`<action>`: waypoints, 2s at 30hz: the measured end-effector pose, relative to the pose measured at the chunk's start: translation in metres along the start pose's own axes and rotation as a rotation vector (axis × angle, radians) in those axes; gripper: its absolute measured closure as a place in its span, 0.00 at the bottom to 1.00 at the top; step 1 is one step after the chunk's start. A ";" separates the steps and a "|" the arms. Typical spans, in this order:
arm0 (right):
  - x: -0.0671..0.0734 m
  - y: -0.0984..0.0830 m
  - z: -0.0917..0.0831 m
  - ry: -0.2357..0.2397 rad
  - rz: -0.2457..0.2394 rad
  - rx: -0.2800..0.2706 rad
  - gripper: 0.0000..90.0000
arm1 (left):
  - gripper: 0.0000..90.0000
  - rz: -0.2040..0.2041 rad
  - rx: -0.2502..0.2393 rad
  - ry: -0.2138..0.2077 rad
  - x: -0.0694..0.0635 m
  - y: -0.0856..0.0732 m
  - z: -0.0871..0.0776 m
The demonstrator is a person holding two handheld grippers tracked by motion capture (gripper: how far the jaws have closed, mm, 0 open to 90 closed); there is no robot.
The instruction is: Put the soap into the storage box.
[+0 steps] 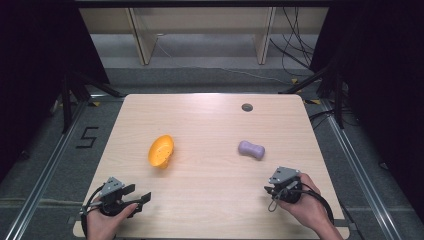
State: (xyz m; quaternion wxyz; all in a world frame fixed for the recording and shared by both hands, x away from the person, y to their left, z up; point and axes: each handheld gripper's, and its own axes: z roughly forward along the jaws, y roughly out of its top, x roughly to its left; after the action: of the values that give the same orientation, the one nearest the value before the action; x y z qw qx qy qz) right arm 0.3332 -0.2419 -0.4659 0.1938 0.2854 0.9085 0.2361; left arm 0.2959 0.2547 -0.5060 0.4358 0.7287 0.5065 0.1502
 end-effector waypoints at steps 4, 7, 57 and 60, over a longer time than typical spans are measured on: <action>0.001 0.002 0.003 0.001 0.011 0.009 0.67 | 0.29 0.013 0.009 0.000 -0.001 -0.001 0.000; -0.003 0.006 0.005 0.022 -0.006 0.008 0.65 | 0.29 0.024 0.005 0.002 -0.002 -0.002 -0.001; -0.078 0.114 0.065 0.033 -0.178 0.231 0.50 | 0.25 0.018 -0.018 0.021 -0.003 0.000 -0.009; -0.079 0.118 0.068 0.032 -0.187 0.243 0.49 | 0.25 0.016 -0.017 0.015 -0.004 0.000 -0.009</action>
State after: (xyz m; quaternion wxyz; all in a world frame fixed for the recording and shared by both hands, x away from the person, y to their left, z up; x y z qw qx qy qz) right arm 0.4766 -0.1833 -0.4404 0.1644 0.2171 0.9559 0.1097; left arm 0.2882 0.2554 -0.5004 0.4371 0.7278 0.5024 0.1635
